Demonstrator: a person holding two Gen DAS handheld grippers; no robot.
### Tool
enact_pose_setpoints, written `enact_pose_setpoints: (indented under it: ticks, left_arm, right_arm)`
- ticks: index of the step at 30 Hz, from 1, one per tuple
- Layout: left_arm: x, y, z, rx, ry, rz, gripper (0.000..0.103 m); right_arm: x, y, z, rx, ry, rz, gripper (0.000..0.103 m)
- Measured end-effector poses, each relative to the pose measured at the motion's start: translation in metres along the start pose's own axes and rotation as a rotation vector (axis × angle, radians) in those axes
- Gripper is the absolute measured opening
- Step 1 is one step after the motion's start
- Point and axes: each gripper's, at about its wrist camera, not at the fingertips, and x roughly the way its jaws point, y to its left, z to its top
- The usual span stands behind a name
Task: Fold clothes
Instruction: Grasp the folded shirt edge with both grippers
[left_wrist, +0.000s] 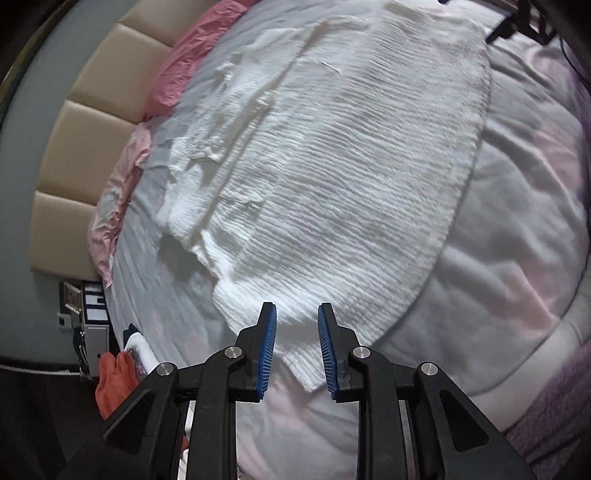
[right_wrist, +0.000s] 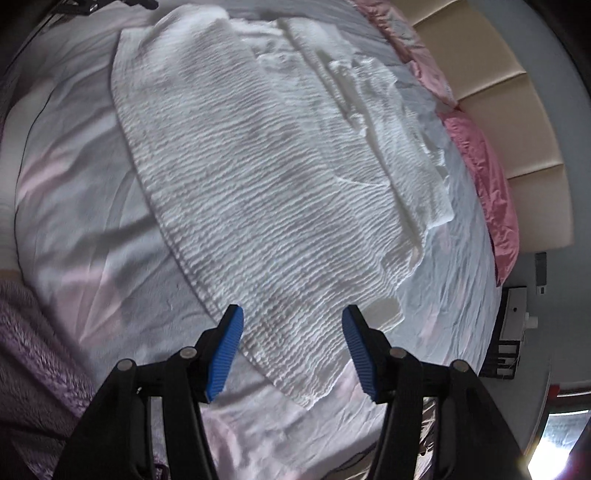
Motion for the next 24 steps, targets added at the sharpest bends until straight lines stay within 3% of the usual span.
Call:
enact_pose_setpoints:
  ticks: [5, 7, 10, 16, 19, 20, 22, 24]
  left_arm:
    - [0.026, -0.028, -0.015, 0.131, 0.084, -0.040, 0.025]
    - [0.037, -0.030, -0.020, 0.131, 0.110, -0.044, 0.025]
    - [0.051, -0.032, -0.027, 0.134, 0.136, -0.026, 0.025]
    - [0.067, -0.041, -0.035, 0.160, 0.137, -0.008, 0.026]
    - [0.068, -0.031, -0.033, 0.092, 0.130, -0.011, 0.028]
    - [0.069, -0.028, -0.032, 0.069, 0.127, -0.012, 0.028]
    - [0.070, -0.021, -0.031, 0.024, 0.122, -0.013, 0.026]
    - [0.071, -0.015, -0.030, -0.021, 0.118, -0.015, 0.018]
  right_arm:
    - [0.030, 0.010, -0.015, -0.070, 0.113, 0.060, 0.055]
    - [0.041, 0.010, -0.021, -0.076, 0.137, 0.066, 0.057]
    - [0.055, 0.003, -0.029, -0.058, 0.153, 0.070, 0.073]
    - [0.071, -0.006, -0.041, -0.033, 0.144, 0.057, 0.074]
    - [0.074, -0.011, -0.046, -0.005, 0.133, 0.065, 0.073]
    - [0.075, -0.013, -0.047, 0.007, 0.133, 0.074, 0.071]
    - [0.074, -0.015, -0.049, 0.023, 0.130, 0.101, 0.058]
    - [0.071, -0.014, -0.051, 0.021, 0.121, 0.115, 0.040]
